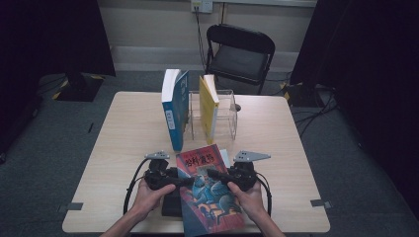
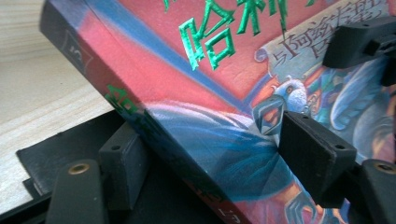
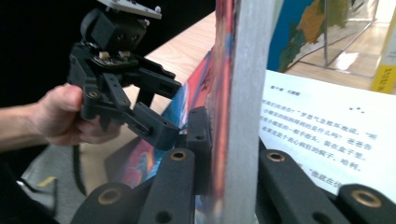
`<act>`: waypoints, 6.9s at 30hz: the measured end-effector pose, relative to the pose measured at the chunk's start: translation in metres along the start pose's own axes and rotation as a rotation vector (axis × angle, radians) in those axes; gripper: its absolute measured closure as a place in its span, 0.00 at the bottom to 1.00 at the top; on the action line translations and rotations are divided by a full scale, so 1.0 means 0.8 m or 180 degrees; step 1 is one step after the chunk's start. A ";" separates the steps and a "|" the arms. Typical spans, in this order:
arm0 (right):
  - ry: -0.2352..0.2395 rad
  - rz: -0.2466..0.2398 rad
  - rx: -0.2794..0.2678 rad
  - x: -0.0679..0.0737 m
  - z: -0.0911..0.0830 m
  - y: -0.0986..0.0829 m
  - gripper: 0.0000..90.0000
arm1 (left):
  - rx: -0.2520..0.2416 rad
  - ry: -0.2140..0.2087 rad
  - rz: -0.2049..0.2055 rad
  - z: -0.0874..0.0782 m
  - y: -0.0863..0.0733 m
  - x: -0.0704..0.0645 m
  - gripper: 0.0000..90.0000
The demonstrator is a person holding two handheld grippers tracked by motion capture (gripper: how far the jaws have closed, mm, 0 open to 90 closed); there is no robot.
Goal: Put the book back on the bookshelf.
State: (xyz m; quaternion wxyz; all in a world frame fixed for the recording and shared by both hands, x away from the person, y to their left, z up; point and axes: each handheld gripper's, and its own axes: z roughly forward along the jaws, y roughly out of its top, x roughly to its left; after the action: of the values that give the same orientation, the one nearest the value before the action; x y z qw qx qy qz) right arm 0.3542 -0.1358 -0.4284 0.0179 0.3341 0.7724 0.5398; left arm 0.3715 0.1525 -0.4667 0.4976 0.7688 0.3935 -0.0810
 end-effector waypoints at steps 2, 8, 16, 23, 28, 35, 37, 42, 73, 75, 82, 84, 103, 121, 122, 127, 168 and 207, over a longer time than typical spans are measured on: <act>-0.0005 0.0004 0.0005 -0.001 0.000 0.000 0.91 | -0.0005 -0.0001 -0.0006 0.000 0.000 0.000 0.32; 0.0009 0.0013 -0.0007 -0.003 -0.001 -0.001 0.90 | -0.0063 -0.0018 -0.0002 -0.004 0.000 -0.005 0.35; 0.0088 0.0005 -0.0182 0.000 -0.009 0.005 0.91 | -0.0217 -0.0293 0.0033 -0.010 0.010 -0.012 0.44; 0.0021 -0.0010 -0.0263 0.004 -0.010 0.013 0.89 | -0.0313 -0.0237 0.0228 -0.014 0.023 -0.029 0.60; -0.0054 -0.0008 -0.0155 0.002 -0.009 0.016 0.85 | -0.0293 -0.0168 0.0194 -0.013 0.024 -0.032 0.65; -0.0189 0.0097 -0.0004 -0.010 -0.004 0.016 0.68 | -0.0280 -0.0101 0.0244 -0.015 0.026 -0.038 0.68; -0.0164 0.0133 -0.0008 -0.013 -0.004 0.016 0.69 | -0.0273 -0.0124 0.0242 -0.014 0.027 -0.037 0.69; -0.0091 0.0137 -0.0105 -0.014 -0.007 0.018 0.79 | -0.0261 -0.0129 0.0270 -0.017 0.031 -0.041 0.70; -0.0102 -0.0409 -0.0673 0.020 -0.034 0.105 0.87 | -0.0932 0.0269 0.0868 -0.072 0.092 -0.082 0.83; -0.0182 -0.0428 -0.0658 0.021 -0.034 0.099 0.78 | -0.0945 0.0316 0.0972 -0.070 0.086 -0.087 0.82; -0.0382 -0.0368 -0.0747 0.020 -0.051 0.084 0.49 | -0.0965 0.0299 0.1151 -0.070 0.075 -0.105 0.81; -0.0448 -0.0379 -0.0756 0.018 -0.058 0.081 0.47 | -0.0960 0.0276 0.1157 -0.071 0.073 -0.108 0.81; -0.0227 -0.0387 -0.0462 -0.011 -0.041 0.054 0.44 | -0.0959 0.0408 0.1418 -0.069 0.060 -0.125 0.80; -0.0137 -0.0429 -0.0482 -0.005 -0.037 0.050 0.49 | -0.1040 0.0425 0.1427 -0.050 0.049 -0.125 0.69; -0.0132 -0.0429 -0.0482 -0.005 -0.037 0.050 0.49 | -0.1056 0.0412 0.1407 -0.049 0.048 -0.125 0.69; -0.0140 -0.0432 -0.0463 -0.005 -0.037 0.051 0.50 | -0.1112 0.0430 0.1369 -0.048 0.049 -0.123 0.74; -0.1641 0.0244 0.0760 -0.123 -0.104 -0.094 0.19 | -0.1168 0.0708 0.0771 -0.074 0.053 -0.097 0.83; -0.1786 -0.0085 0.0665 -0.120 -0.093 -0.103 0.14 | -0.1303 0.1604 0.0364 -0.030 0.122 -0.070 0.83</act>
State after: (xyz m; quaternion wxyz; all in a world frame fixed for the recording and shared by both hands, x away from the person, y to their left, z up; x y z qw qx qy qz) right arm 0.3588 -0.2643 -0.4996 0.2033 0.4601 0.7930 0.3437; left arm 0.3939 0.1240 -0.3570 0.5325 0.6695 0.4686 0.2206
